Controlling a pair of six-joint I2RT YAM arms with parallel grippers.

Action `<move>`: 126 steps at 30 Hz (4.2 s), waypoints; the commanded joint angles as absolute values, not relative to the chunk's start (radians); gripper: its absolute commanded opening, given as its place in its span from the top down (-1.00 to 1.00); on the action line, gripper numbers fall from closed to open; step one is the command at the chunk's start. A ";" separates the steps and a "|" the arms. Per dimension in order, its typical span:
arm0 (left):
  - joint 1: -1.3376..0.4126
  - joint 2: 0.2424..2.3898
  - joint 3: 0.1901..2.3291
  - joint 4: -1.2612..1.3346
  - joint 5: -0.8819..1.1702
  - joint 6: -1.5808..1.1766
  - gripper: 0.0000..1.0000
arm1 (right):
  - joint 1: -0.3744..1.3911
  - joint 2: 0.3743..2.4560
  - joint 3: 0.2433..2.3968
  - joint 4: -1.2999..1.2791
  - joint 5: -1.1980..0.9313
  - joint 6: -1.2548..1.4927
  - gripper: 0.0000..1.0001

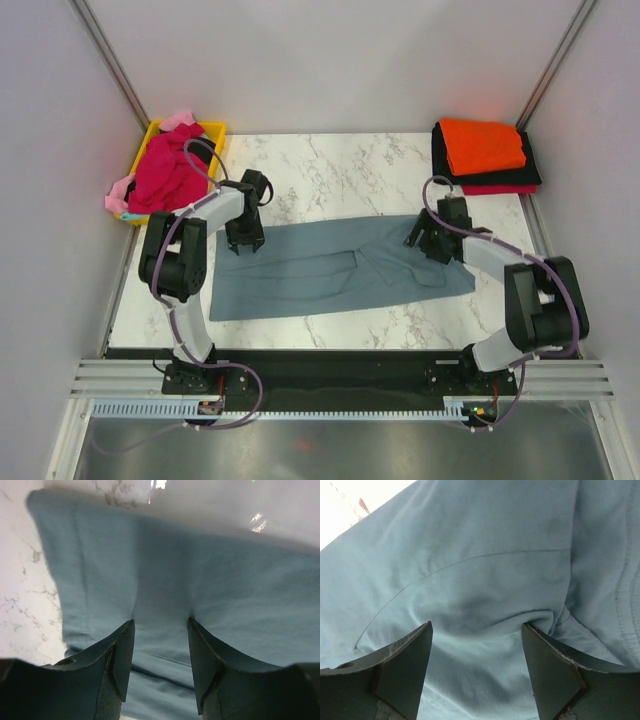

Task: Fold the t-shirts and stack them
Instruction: Fold the tshirt

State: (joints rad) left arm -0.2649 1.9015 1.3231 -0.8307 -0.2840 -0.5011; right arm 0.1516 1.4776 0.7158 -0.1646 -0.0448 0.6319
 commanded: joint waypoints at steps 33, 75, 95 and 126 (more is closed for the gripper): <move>-0.727 1.703 0.963 -0.457 0.373 -0.825 0.10 | 0.331 2.935 2.477 0.084 -0.356 0.805 -0.70; -0.767 1.195 0.667 -0.689 -0.110 -0.902 0.03 | 0.340 1.029 0.716 -0.368 -0.031 0.666 -0.93; -0.779 1.186 0.453 -0.348 0.048 -0.939 0.31 | 0.751 0.807 0.382 -0.489 -0.006 0.936 -0.72; -1.026 1.089 0.578 -0.521 -0.024 -1.065 0.96 | 0.946 0.698 0.446 -0.704 0.185 1.049 1.00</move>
State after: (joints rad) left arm -0.9905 1.1107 0.4911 -0.4191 0.0353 -0.9958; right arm 0.9394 0.7460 0.3374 -0.5724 0.1036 1.0653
